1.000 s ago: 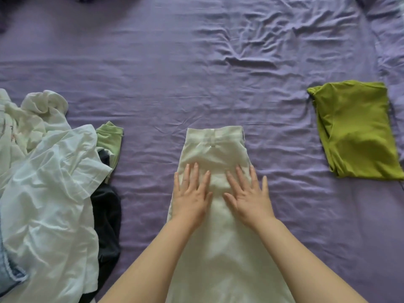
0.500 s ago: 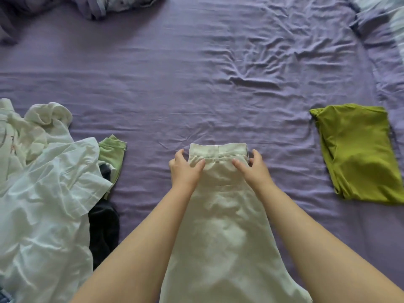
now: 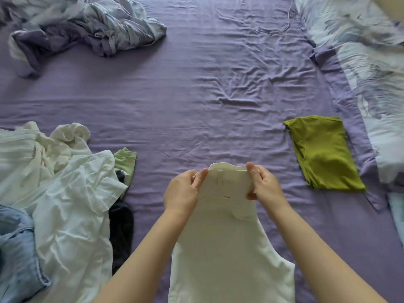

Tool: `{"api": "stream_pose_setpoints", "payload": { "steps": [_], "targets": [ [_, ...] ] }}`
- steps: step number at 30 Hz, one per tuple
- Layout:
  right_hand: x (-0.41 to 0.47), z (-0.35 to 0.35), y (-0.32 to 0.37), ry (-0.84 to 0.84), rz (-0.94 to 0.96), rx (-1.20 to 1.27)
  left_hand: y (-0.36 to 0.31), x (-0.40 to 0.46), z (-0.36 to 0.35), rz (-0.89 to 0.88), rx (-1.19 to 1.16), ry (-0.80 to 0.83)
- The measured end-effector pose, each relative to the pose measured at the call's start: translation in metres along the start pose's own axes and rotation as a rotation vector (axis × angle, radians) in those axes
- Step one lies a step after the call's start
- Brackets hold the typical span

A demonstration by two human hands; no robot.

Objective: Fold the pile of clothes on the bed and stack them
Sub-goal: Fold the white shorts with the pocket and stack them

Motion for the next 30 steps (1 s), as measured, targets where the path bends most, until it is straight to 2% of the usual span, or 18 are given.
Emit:
{"api": "stream_pose_setpoints", "payload": {
  "steps": [2,4,5,10,13,15,17,19,21,26,30],
  "targets": [
    [-0.037,0.001,-0.009,0.02,-0.039,0.085,0.011,-0.041,-0.006,0.1,-0.212,0.05],
    [-0.07,0.003,-0.026,-0.003,-0.108,0.171,0.028,-0.076,-0.015,0.242,-0.435,0.032],
    [-0.086,0.003,-0.038,-0.033,-0.149,0.194,0.039,-0.091,-0.021,0.28,-0.472,0.004],
    [-0.151,-0.002,-0.103,-0.083,-0.121,0.021,0.08,-0.153,-0.048,0.224,-0.336,-0.13],
    [-0.166,-0.013,-0.14,-0.051,-0.213,0.159,0.102,-0.172,-0.059,0.281,-0.327,-0.193],
    [-0.17,-0.016,-0.16,-0.048,-0.287,0.215,0.119,-0.179,-0.069,0.365,-0.357,-0.128],
    [-0.172,-0.019,-0.18,-0.007,-0.374,0.216,0.134,-0.183,-0.083,0.418,-0.457,0.008],
    [-0.17,-0.025,-0.194,0.046,-0.454,0.22,0.147,-0.182,-0.09,0.455,-0.498,0.083],
    [-0.162,-0.03,-0.198,0.056,-0.484,0.205,0.154,-0.168,-0.087,0.486,-0.5,0.052],
    [-0.145,-0.033,-0.195,0.072,-0.376,0.007,0.147,-0.095,-0.069,0.507,-0.648,-0.011],
    [-0.149,-0.028,-0.2,0.123,-0.315,-0.133,0.143,-0.052,-0.07,0.576,-0.713,0.006]
  ]
}}
Point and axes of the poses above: each hand's wrist, its own x-axis towards the middle knuckle, its own z-axis out of the back of the hand, y = z × x, the point moved 6 cm from there along x, towards the middle knuckle, and after that the axes turned 1 degree about z, right-handed, at the moved point
